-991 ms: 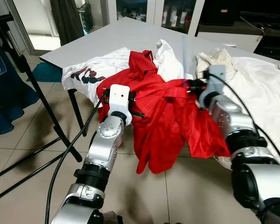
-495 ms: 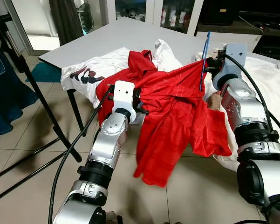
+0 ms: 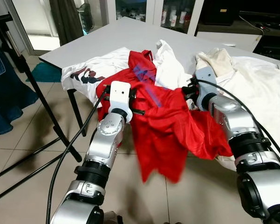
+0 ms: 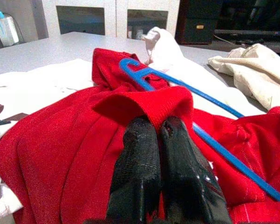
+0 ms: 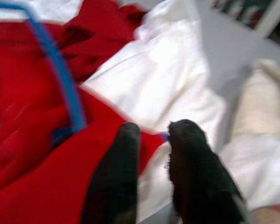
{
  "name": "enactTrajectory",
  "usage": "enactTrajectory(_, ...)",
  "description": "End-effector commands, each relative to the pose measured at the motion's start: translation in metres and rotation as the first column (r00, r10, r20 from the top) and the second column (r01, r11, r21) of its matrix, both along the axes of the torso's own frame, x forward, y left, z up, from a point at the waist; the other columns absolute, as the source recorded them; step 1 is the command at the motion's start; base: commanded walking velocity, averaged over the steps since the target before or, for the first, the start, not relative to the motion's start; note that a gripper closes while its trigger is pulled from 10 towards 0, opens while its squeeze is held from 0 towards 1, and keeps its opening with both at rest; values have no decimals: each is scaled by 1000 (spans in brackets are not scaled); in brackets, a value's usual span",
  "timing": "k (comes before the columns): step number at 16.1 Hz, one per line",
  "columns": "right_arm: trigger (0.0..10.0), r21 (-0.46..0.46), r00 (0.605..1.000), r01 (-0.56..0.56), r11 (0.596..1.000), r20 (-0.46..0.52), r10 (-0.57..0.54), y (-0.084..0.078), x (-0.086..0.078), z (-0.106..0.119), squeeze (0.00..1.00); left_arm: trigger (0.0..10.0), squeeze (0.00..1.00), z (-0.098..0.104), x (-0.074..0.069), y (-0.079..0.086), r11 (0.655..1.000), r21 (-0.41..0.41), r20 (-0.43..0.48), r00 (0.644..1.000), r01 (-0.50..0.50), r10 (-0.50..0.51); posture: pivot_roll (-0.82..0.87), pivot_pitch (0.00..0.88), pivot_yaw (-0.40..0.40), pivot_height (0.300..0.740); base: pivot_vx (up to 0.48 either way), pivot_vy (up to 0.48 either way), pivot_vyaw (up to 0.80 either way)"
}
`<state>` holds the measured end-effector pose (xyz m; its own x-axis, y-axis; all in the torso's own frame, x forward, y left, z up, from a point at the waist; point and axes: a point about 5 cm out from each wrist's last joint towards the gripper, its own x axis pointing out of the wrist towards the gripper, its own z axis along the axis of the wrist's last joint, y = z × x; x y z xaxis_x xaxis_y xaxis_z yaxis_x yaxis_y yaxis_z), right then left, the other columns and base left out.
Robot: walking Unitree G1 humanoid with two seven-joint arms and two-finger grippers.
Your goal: Hang hanger
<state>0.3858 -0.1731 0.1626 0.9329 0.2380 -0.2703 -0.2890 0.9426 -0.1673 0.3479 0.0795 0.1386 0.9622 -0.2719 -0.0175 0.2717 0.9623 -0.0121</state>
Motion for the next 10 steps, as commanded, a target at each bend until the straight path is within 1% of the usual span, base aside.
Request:
enactTrajectory(1,10000,14,997,63,998,50,-64,-11,4,14,1000,10000,0,1,0,0,1000,0,3,1000,-3,3,103,0,-4,740,0,0,0)
enactTrajectory(2,10000,0,993,97,995,70,-97,-18,6,19,1000,10000,0,1,0,-1,1000,0,2,1000,-1,1,102,0,1,740,0,0,0)
enactTrajectory(3,10000,7,987,125,992,102,-125,-23,7,26,992,10000,0,0,0,0,1000,1,1,1000,-2,2,103,0,0,740,0,0,0)
enactTrajectory(4,10000,37,977,148,988,150,-152,-27,7,36,251,10000,0,0,0,1,1000,2,0,1000,-4,4,102,0,0,740,0,0,0)
enactTrajectory(5,10000,64,965,161,985,200,-171,-28,7,45,0,10000,0,0,0,1,1000,2,0,1000,-5,5,101,0,-1,740,0,0,0)
enactTrajectory(6,10000,86,952,154,984,255,-172,-26,6,55,0,10000,0,0,0,1,1000,2,0,1000,-5,5,100,0,-1,740,0,0,0)
enactTrajectory(7,10000,70,945,120,990,299,-136,-20,5,63,0,10000,0,0,1,0,1000,1,0,1000,-4,4,99,0,-1,740,0,0,0)
enactTrajectory(8,10000,36,939,-12,999,345,-1,-2,-1,70,0,10000,0,0,1,0,1000,0,0,1000,-3,3,99,0,-1,740,0,0,0)
enactTrajectory(9,10000,-19,925,-140,990,355,138,16,-9,70,0,10000,0,0,1,0,1000,-1,0,1000,-3,3,96,0,-2,740,0,0,0)
enactTrajectory(10,10000,-43,917,-196,980,346,198,24,-13,68,0,10000,0,0,1,0,1000,-1,0,1000,-3,3,95,0,-3,740,0,0,0)
